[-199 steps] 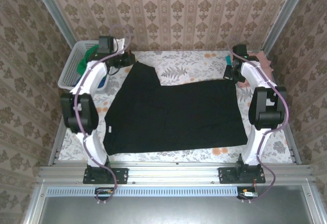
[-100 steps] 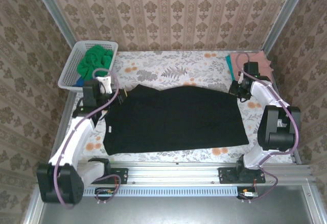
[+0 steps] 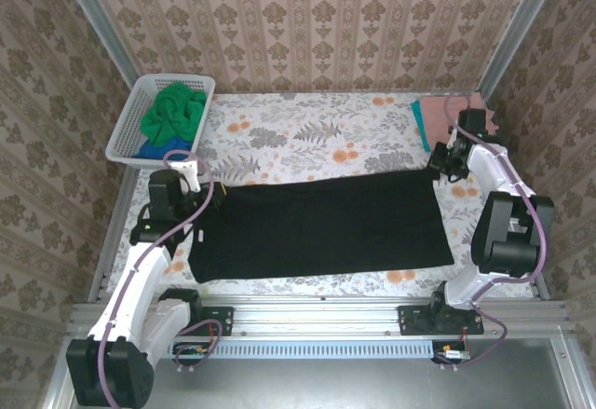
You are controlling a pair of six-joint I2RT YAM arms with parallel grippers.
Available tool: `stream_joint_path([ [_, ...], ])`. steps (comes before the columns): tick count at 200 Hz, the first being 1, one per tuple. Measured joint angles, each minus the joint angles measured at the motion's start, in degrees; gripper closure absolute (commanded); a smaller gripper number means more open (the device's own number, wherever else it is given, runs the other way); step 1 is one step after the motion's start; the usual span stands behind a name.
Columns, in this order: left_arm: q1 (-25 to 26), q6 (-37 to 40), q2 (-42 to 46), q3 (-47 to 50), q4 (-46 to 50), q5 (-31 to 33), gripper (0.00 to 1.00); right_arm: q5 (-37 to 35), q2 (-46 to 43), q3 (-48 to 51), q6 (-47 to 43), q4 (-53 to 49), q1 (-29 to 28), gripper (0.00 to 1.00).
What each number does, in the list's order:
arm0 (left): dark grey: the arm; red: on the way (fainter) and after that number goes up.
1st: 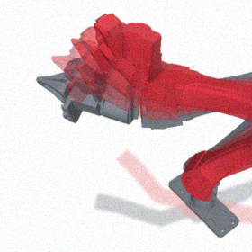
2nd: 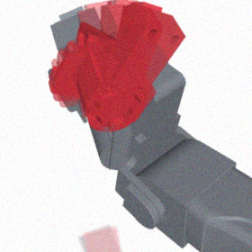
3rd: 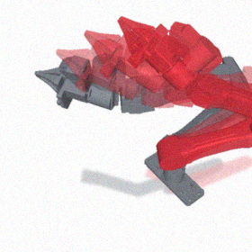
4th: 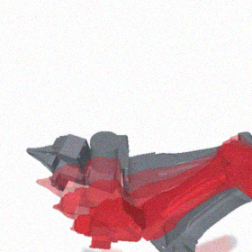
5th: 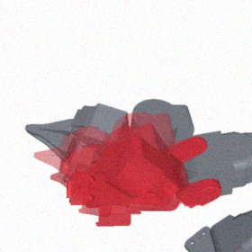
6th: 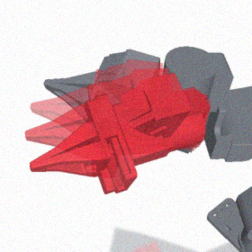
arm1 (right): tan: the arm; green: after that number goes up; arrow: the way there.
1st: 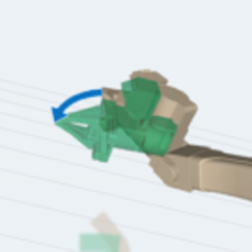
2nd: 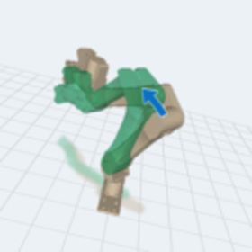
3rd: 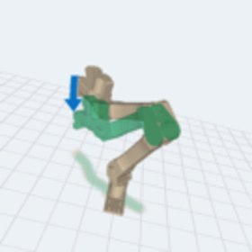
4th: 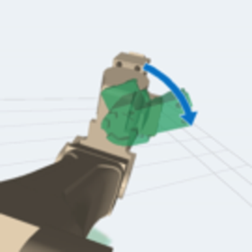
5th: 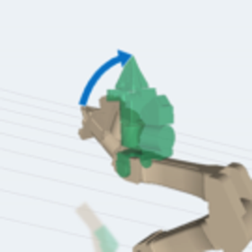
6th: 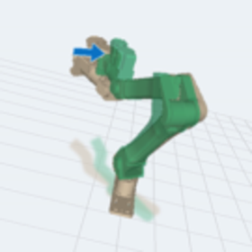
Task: Fold and stack the t-shirts
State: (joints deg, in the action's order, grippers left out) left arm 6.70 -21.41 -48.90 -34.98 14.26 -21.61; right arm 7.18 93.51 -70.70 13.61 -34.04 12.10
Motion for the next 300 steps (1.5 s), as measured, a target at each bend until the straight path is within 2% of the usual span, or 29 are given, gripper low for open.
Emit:
stream_joint_path([
  [20,0.0,0.0,2.6,-1.6,1.4,0.3,1.0,0.4,-2.7,1.0,0.0,1.1,-0.4,1.0],
  [42,0.1,-0.1,9.5,-1.0,3.3,0.5,1.0,0.5,-7.7,8.7,0.5,2.7,-0.5,1.0],
  [82,1.1,-3.0,16.7,8.6,4.2,1.6,1.0,-2.6,-7.8,18.4,1.5,2.9,-0.5,1.0],
  [110,1.1,-4.4,19.8,12.0,8.2,3.3,1.0,-5.4,-8.7,19.4,1.5,2.7,-0.5,0.98],
  [159,1.1,-6.2,23.1,12.4,9.2,4.6,1.0,-7.0,-13.8,19.4,1.4,1.8,-0.3,0.95],
  [188,1.1,-9.9,25.6,12.5,9.4,4.5,1.0,-8.5,-16.7,20.3,1.3,1.6,-1.3,0.89],
  [232,1.5,-13.3,30.3,14.4,9.6,4.3,1.0,-11.8,-16.3,23.3,1.6,0.5,-2.3,0.85],
  [243,1.6,-13.8,31.0,15.4,9.8,4.3,1.0,-12.1,-16.3,23.1,1.6,0.3,-2.3,0.79],
  [257,1.6,-14.5,31.3,16.5,10.0,4.3,1.0,-12.3,-16.4,22.4,1.5,-1.1,-2.3,0.67],
  [274,1.6,-15.3,31.3,17.5,10.5,4.3,1.0,-12.8,-17.9,21.7,1.1,-3.0,-3.3,0.63],
  [292,1.8,-15.9,31.4,18.1,10.7,4.3,1.0,-12.6,-21.4,21.9,1.2,-3.8,-4.2,0.53],
  [300,1.9,-16.0,31.4,18.1,10.7,4.3,1.0,-12.3,-23.1,22.4,1.3,-3.6,-4.4,0.52],
])
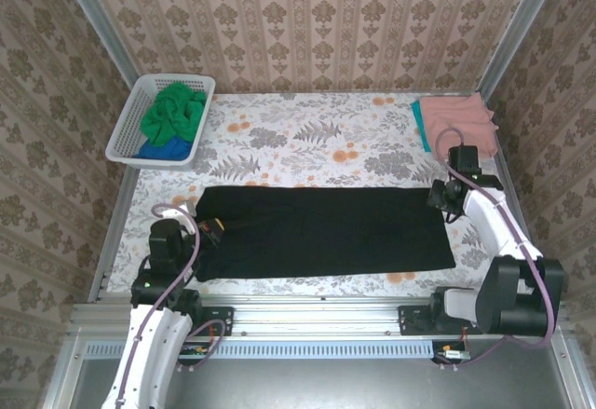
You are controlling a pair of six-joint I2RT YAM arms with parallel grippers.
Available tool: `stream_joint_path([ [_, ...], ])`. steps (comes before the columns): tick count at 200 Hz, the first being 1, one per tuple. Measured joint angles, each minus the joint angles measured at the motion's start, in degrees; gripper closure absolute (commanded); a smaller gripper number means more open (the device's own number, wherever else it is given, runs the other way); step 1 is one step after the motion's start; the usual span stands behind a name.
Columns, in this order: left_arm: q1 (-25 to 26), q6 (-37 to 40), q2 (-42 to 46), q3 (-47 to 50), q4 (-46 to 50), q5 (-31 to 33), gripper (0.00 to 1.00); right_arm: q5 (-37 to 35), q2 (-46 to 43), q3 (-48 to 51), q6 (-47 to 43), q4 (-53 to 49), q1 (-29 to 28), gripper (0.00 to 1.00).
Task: Fold and stack the t-shirts
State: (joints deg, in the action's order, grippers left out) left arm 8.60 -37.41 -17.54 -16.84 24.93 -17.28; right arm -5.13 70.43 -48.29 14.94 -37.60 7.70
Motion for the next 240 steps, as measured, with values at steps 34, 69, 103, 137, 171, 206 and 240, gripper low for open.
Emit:
stream_joint_path([
  [34,0.1,-0.3,0.0,0.0,0.0,-0.4,1.0,0.9,-0.1,2.4,2.7,0.8,0.1,0.54],
  [69,1.2,-0.3,0.0,0.0,0.0,-1.6,1.0,1.1,8.3,2.5,5.0,2.9,0.7,0.58],
  [103,5.2,-0.1,0.0,-3.3,2.7,-1.4,1.0,2.5,13.0,2.5,6.2,4.7,0.8,0.73],
  [137,9.2,-0.1,1.9,-6.9,4.5,1.6,1.0,2.6,13.3,2.5,7.0,4.8,0.8,0.74],
  [171,9.5,0.3,-0.5,-11.3,6.2,3.2,1.0,2.4,8.3,2.2,8.3,3.7,-4.7,0.71],
  [206,9.9,1.4,-2.2,-15.4,8.0,3.8,1.0,3.5,1.5,-1.3,9.9,4.7,-16.7,0.67],
  [240,10.2,1.9,-1.8,-15.8,10.7,4.3,1.0,3.9,6.3,-2.9,11.0,8.5,-28.4,0.62],
])
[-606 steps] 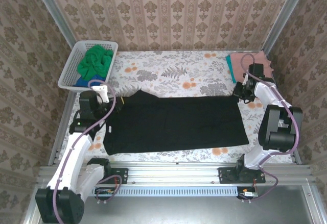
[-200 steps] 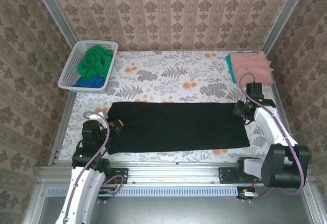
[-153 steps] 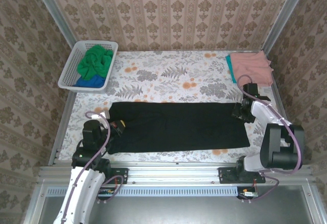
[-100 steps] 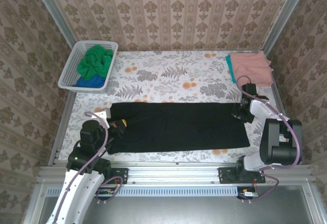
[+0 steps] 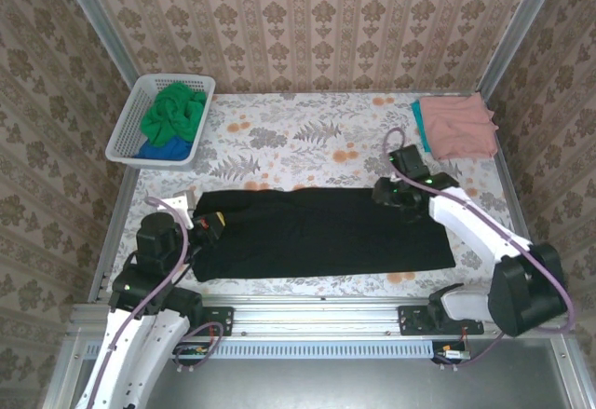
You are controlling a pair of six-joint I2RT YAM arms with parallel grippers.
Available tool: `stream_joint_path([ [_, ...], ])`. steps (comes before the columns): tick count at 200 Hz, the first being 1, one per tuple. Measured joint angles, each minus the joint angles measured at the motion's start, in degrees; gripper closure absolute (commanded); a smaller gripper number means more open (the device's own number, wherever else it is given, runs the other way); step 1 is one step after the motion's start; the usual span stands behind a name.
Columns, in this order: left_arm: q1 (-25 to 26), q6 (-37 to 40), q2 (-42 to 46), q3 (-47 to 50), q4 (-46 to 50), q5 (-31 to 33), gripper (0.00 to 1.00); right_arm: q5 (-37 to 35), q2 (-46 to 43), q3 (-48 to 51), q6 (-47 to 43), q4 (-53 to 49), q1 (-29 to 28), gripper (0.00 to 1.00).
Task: Fold and stack the t-shirts
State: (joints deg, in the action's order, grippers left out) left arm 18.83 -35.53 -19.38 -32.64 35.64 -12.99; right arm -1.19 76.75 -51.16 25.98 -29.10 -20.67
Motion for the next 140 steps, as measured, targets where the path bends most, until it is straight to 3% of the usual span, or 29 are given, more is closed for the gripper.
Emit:
stream_joint_path([
  [45,3.0,0.0,0.3,0.0,3.7,1.5,1.0,-1.9,15.3,-2.7,-4.9,2.9,-12.2,0.58],
  [82,7.6,-0.3,-1.9,0.0,5.8,4.2,1.0,-3.1,16.6,-2.8,-12.4,7.7,-18.0,0.55],
  [114,13.7,-2.0,-5.2,0.0,7.8,7.7,1.0,-3.2,16.7,-2.9,-15.9,11.4,-18.9,0.55],
  [123,15.7,-2.8,-6.4,0.0,8.9,9.0,0.86,-3.3,16.7,-2.9,-16.5,12.1,-18.9,0.55],
  [140,18.9,-4.0,-9.2,-0.1,10.4,11.1,0.8,-3.7,17.0,-2.9,-17.1,12.8,-18.9,0.55],
])
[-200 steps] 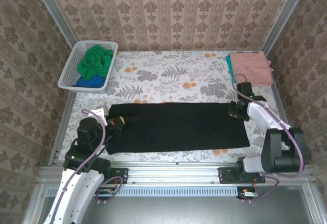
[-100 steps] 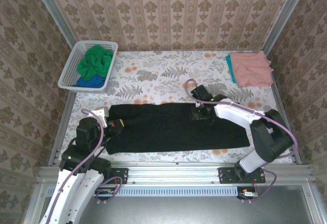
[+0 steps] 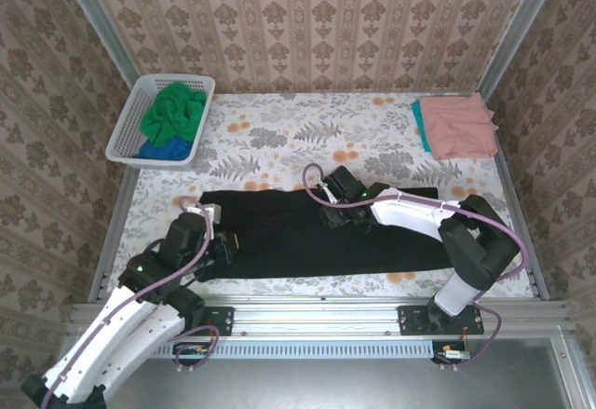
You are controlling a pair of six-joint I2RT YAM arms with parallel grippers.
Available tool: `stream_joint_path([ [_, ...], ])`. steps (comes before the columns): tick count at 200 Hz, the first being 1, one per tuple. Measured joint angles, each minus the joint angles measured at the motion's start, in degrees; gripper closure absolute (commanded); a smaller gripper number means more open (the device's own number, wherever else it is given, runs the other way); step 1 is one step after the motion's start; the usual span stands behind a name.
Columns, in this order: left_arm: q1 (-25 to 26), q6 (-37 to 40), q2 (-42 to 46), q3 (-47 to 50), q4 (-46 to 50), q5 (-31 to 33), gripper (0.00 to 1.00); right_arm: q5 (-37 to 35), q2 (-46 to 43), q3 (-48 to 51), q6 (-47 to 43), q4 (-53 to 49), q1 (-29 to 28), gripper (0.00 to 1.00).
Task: Fold and stack the t-shirts
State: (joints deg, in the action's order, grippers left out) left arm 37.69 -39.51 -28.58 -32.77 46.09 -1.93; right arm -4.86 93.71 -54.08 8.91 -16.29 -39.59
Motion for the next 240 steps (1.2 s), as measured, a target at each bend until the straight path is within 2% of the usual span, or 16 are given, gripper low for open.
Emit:
stream_joint_path([
  [30,2.0,-0.9,-1.4,-1.6,2.8,2.9,0.6,-1.2,-0.2,0.1,-0.3,0.8,0.2,0.56],
  [46,2.0,-0.4,-1.1,-4.2,3.7,4.8,0.53,-2.0,-1.4,0.9,-0.6,1.2,0.8,0.56],
  [71,2.0,1.7,-4.2,-7.6,1.5,6.6,0.51,-3.5,-5.4,3.5,-0.6,1.2,3.8,0.56],
  [91,1.9,4.5,-16.9,-9.7,-3.4,6.4,0.55,-4.2,-9.3,5.7,0.8,0.7,8.4,0.55],
  [116,1.2,8.6,-37.1,-12.8,-10.0,5.4,0.51,-4.4,-15.7,9.2,3.1,-0.5,14.3,0.53],
  [143,-0.5,12.4,-48.5,-14.1,-14.1,3.4,0.49,-4.2,-22.6,13.2,5.0,-1.2,17.4,0.48],
  [172,-2.6,14.8,-54.5,-14.6,-18.3,0.6,0.53,-3.2,-26.4,14.6,6.8,-2.1,19.5,0.46],
  [190,-3.1,15.7,-57.1,-14.7,-20.2,-0.7,0.64,-2.2,-26.6,14.6,7.8,-2.1,20.9,0.46],
  [206,-3.3,16.5,-58.4,-14.7,-21.4,-2.1,0.66,-1.8,-26.6,14.6,8.1,-2.1,21.5,0.46],
  [240,-3.8,17.4,-58.5,-14.7,-23.1,-4.5,0.93,-0.9,-25.7,14.6,8.7,-2.1,21.7,0.46],
])
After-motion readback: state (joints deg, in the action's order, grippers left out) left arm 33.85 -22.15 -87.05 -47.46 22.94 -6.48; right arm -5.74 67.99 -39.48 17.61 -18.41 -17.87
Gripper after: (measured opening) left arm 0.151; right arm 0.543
